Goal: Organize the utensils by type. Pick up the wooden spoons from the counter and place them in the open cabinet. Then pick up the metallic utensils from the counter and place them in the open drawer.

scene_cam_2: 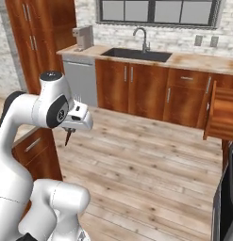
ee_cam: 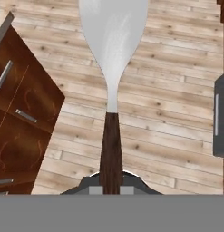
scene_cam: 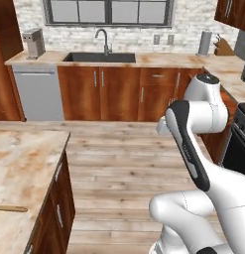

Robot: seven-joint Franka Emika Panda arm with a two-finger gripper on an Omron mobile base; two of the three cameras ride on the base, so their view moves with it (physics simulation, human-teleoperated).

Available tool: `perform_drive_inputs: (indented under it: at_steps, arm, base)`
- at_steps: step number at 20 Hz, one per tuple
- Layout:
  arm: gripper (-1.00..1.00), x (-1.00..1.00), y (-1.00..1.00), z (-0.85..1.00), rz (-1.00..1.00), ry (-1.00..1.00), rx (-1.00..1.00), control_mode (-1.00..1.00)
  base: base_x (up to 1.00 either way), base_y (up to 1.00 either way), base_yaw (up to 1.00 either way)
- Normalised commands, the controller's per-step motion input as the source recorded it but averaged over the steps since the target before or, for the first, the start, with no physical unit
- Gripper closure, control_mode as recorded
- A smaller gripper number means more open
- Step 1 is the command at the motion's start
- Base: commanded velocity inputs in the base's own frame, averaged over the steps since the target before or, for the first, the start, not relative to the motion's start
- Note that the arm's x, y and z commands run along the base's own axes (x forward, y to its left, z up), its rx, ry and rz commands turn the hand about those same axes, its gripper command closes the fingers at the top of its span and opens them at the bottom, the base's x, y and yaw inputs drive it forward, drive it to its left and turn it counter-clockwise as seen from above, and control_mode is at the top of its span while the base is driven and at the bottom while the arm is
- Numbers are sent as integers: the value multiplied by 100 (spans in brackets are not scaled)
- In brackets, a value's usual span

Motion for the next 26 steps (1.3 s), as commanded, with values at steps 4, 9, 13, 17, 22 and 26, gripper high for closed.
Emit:
perform_drive_inputs:
  at_steps: [4, 9, 13, 17, 22, 26]
  arm:
    - [100, 0, 0, 0, 0, 0, 0, 100]
    - [100, 0, 0, 0, 0, 0, 0, 100]
    - [100, 0, 0, 0, 0, 0, 0, 100]
    - [100, 0, 0, 0, 0, 0, 0, 100]
    - [100, 0, 0, 0, 0, 0, 0, 100]
    - [100, 0, 0, 0, 0, 0, 0, 100]
  base:
    - [55, 0, 0]
    - [88, 0, -5]
    - [94, 0, -7]
    - [90, -8, -7]
    - [76, -25, -5]
    - [59, -27, -3]
